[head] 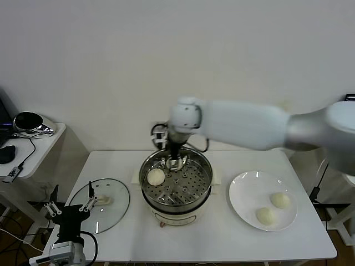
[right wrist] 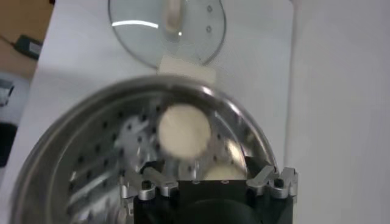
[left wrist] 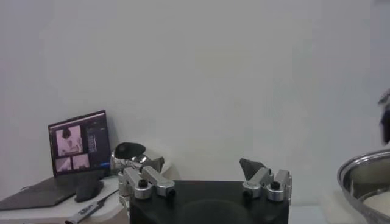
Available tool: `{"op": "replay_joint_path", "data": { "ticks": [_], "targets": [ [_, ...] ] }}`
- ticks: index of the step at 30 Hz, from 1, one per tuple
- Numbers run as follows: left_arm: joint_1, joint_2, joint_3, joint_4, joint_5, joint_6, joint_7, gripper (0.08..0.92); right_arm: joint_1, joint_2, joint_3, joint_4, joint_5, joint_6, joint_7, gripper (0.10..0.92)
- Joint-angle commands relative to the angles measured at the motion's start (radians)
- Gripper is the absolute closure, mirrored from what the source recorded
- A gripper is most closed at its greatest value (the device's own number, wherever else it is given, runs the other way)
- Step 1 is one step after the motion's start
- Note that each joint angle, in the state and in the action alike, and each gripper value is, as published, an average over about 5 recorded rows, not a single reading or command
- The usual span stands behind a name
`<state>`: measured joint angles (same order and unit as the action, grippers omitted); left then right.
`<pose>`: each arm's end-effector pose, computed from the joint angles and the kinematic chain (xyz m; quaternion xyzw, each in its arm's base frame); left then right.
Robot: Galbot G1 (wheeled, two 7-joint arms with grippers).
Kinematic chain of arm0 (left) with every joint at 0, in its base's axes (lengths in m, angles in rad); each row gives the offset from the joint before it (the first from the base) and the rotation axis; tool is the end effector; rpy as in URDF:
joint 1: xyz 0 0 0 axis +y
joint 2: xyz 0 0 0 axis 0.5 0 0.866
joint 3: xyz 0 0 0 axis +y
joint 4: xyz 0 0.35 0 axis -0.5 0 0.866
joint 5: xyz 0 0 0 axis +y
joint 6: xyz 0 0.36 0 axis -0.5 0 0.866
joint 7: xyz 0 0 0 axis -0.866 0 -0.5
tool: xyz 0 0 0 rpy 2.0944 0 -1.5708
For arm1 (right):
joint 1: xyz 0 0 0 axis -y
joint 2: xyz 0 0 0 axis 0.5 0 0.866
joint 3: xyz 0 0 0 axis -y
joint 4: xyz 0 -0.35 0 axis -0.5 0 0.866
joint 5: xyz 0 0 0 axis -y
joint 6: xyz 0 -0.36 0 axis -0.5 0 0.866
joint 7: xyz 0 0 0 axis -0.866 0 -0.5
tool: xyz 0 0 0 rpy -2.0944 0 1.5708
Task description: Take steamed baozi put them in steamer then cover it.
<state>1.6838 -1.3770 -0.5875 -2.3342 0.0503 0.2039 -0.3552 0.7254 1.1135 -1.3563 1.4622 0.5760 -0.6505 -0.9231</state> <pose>0.1516 0.0358 -0.2315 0.1516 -0.9802 -0.1265 0.0119 0.5113 0.1341 -0.0065 0.5320 -0.5471 0.5564 0.3288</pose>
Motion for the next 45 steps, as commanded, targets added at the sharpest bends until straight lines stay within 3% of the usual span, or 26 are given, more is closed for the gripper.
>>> {"op": "replay_joint_path", "data": {
  "ticks": [1,7,17,45],
  "targets": [
    [0.003,0.003,0.003,0.003,0.002,0.000,0.000,0.177,0.131,-0.498,-0.052,0.290,-0.166,0.126,-0.182,0.203],
    [0.014,0.001,0.015,0.002,0.018,-0.001,0.000,0.177,-0.031,-0.716,0.030,0.332,-0.335,0.216,-0.206,0.203],
    [0.029,0.000,0.016,0.006,0.036,-0.001,-0.001,0.177,-0.656,-0.894,0.464,0.312,-0.595,0.339,-0.204,0.203],
    [0.029,-0.016,0.007,0.019,0.047,-0.003,-0.003,0.177,-0.808,-0.670,0.461,0.112,-0.716,0.315,-0.052,0.203]
  ]
}}
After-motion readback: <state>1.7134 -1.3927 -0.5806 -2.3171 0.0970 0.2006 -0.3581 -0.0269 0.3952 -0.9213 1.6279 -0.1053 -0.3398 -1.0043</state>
